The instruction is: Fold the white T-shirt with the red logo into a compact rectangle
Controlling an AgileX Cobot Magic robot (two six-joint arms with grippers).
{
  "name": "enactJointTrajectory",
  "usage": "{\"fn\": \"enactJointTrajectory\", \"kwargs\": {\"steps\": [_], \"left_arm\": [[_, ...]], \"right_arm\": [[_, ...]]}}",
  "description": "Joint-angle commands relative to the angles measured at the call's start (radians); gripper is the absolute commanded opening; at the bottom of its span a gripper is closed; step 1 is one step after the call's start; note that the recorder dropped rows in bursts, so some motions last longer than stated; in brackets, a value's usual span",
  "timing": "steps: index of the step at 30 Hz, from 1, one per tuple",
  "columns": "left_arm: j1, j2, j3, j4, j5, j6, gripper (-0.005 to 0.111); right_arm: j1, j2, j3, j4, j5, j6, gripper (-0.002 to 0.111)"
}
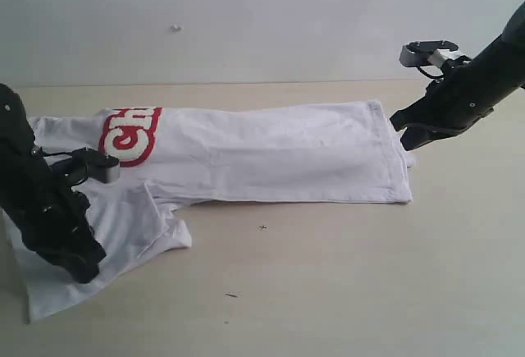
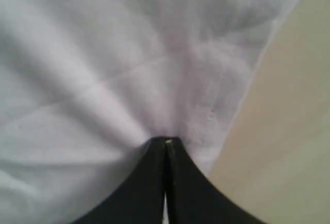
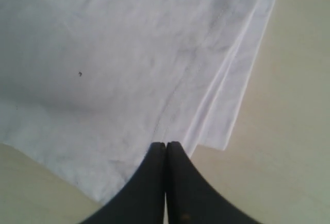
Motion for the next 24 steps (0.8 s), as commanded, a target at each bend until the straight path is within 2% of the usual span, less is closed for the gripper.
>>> {"fn": "enactJointTrajectory", "kwargs": {"steps": [1,4,7,9,10,11,12,13,14,16,18,21,24], "left_arm": [[-0.005,0.008,0.005,0.109,0.185,-0.051,0.0],[-0.005,-0.023,0.005,0.087,0.168,-0.049,0.0],[-0.005,-0.082,0.005,0.063,0.049,-0.073,0.0],[-0.005,-0.145,0.005,-0.053,-0.031,-0.041,0.001],[-0.005,-0.174,0.005,-0.147,-0.051,-0.002,0.005],[-0.007,-0.18,0.005,-0.181,-0.045,0.023,0.01],[-0.027,-0.174,0.017,-0.18,-0.033,0.041,0.021],[-0.044,-0.166,0.031,-0.161,-0.04,0.041,0.028],[-0.091,-0.145,0.067,-0.123,-0.068,0.032,0.045],[-0.159,-0.118,0.09,-0.046,-0.117,-0.015,0.059],[-0.209,-0.101,0.09,0.041,-0.165,-0.087,0.06],[-0.224,-0.049,0.09,0.114,-0.263,-0.185,0.058],[-0.224,-0.011,0.084,0.189,-0.271,-0.238,0.034]], "right_arm": [[0.0,-0.003,-0.006,0.0,0.009,0.003,0.0],[0.0,-0.003,-0.006,0.002,0.015,0.003,0.0],[0.0,-0.007,-0.006,0.006,0.02,0.003,0.0],[0.0,-0.008,-0.006,0.006,0.021,0.003,0.0],[0.0,-0.008,-0.006,0.006,0.019,-0.001,0.0],[0.0,-0.008,-0.006,0.006,0.019,-0.001,0.0],[0.0,-0.008,-0.006,0.006,0.019,-0.001,0.0],[0.0,-0.008,-0.006,0.006,0.019,-0.001,0.0],[0.0,-0.008,-0.006,0.006,0.019,-0.001,0.0],[0.0,-0.008,-0.006,0.006,0.019,-0.001,0.0],[0.0,-0.008,-0.006,0.006,0.019,-0.001,0.0],[0.0,-0.008,-0.006,0.006,0.019,-0.001,0.0],[0.0,-0.008,-0.006,0.006,0.021,-0.001,0.0]]}}
